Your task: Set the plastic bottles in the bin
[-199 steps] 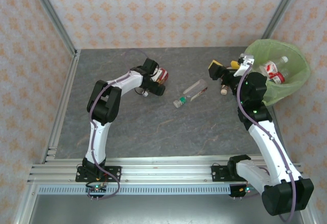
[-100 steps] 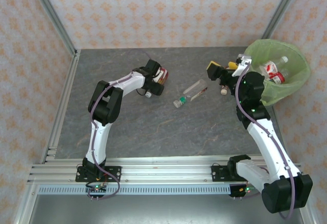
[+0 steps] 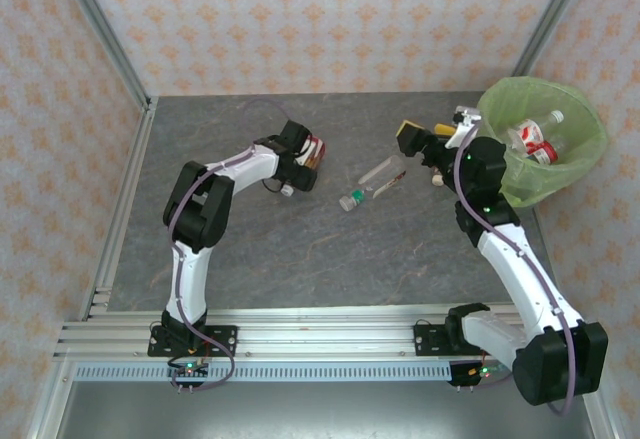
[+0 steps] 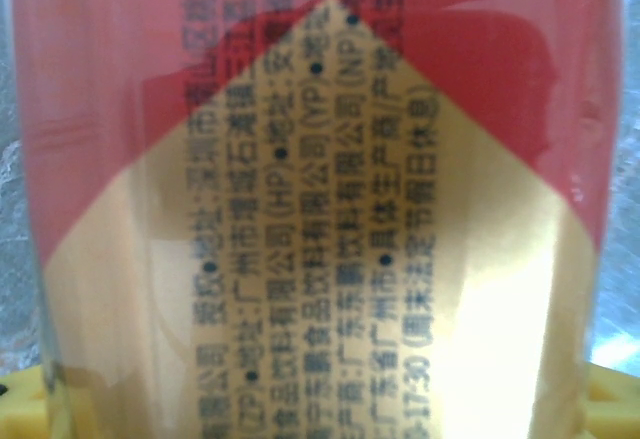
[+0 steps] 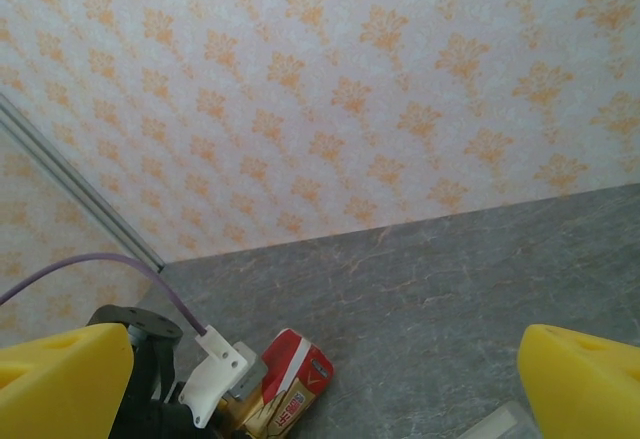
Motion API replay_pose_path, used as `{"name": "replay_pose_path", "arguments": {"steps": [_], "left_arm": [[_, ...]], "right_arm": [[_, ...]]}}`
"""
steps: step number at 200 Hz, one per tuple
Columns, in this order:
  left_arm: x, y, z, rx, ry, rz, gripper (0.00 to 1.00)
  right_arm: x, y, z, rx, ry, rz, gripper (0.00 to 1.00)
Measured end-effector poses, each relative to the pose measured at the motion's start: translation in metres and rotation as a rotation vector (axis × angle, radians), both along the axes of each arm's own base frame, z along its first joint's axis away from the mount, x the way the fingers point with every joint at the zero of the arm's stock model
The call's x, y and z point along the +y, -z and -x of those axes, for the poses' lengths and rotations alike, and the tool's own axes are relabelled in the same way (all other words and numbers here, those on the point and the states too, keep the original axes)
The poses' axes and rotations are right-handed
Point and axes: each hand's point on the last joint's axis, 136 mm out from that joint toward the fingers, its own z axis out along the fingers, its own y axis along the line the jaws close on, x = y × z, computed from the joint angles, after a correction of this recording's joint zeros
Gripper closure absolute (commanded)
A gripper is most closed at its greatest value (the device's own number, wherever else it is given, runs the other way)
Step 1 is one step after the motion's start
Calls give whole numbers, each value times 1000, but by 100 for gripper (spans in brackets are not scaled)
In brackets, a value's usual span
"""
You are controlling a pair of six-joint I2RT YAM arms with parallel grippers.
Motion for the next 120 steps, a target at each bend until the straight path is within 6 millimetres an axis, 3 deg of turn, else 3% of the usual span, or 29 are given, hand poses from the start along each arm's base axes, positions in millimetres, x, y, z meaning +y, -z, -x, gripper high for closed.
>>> {"name": "replay_pose_path", "arguments": {"steps": [69, 120], "left_arm": [[-55, -57, 31, -82, 80, 205, 42], [-79, -121, 55, -204, 155, 367, 42]], "right_arm": [[12, 16, -7, 51, -22, -22, 1], [22, 57, -28, 228, 1, -182, 1]]}}
